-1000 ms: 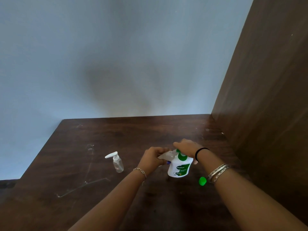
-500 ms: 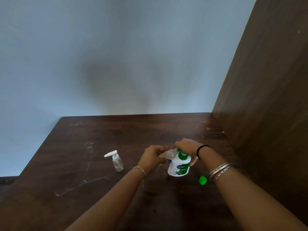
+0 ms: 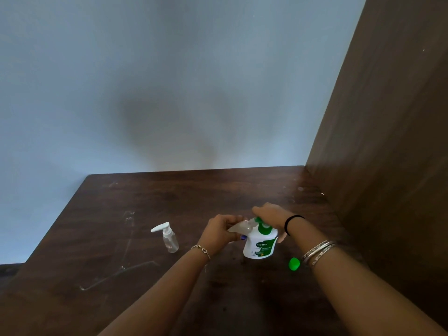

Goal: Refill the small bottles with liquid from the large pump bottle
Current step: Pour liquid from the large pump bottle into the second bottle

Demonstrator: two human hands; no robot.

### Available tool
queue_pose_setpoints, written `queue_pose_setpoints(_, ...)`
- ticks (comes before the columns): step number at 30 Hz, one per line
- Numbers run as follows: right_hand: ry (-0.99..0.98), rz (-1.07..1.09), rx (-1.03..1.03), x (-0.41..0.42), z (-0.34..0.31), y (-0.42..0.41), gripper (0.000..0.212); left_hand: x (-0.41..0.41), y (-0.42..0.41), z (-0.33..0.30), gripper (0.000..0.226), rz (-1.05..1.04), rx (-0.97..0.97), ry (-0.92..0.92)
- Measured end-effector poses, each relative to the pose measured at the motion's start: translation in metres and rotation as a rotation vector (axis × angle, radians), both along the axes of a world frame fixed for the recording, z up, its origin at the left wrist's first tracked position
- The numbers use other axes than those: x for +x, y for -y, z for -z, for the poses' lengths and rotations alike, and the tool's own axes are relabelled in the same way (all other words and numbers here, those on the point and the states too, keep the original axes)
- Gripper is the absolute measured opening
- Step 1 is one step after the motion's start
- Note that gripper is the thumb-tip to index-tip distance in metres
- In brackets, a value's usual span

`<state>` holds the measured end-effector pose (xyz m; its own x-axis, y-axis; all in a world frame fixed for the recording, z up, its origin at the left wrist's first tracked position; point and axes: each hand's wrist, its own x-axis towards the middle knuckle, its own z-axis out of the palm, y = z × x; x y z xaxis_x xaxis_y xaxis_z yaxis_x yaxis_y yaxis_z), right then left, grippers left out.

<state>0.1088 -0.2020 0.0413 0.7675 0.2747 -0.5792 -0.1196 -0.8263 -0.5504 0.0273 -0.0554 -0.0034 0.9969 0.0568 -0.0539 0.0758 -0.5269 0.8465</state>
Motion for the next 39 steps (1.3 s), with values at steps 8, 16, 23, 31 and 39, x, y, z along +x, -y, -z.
queue_pose_setpoints(8,0.214,0.048,0.047,-0.005,0.014,-0.002,0.024,0.001,0.002,0.000,0.050,-0.009,0.010,0.007)
queue_pose_setpoints(16,-0.045,-0.002,0.027,-0.002,-0.004,0.001,0.027,-0.001,0.003,-0.001,0.049,-0.004,-0.015,0.009)
queue_pose_setpoints(23,0.124,-0.031,0.012,0.005,0.015,-0.002,0.026,0.000,0.003,0.000,0.049,-0.023,-0.016,-0.012)
queue_pose_setpoints(31,0.041,-0.034,0.097,-0.001,0.003,0.000,0.034,0.001,0.002,0.001,0.051,-0.028,-0.025,-0.010)
queue_pose_setpoints(39,0.201,0.120,0.071,-0.001,0.022,-0.005,0.032,0.000,0.001,0.001,0.050,-0.025,-0.009,0.000)
